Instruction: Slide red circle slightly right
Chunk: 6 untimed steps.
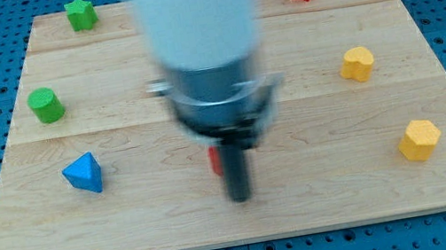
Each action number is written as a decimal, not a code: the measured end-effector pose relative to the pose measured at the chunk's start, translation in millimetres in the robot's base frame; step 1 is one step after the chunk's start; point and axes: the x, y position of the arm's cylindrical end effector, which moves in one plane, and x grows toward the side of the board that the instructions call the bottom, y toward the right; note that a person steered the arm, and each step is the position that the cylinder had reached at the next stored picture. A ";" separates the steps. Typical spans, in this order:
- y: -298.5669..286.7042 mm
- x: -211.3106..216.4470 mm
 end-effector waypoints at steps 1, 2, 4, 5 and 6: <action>-19.3 2.4; -102.4 -15.3; -34.0 -61.1; -46.4 -14.5; 70.3 34.8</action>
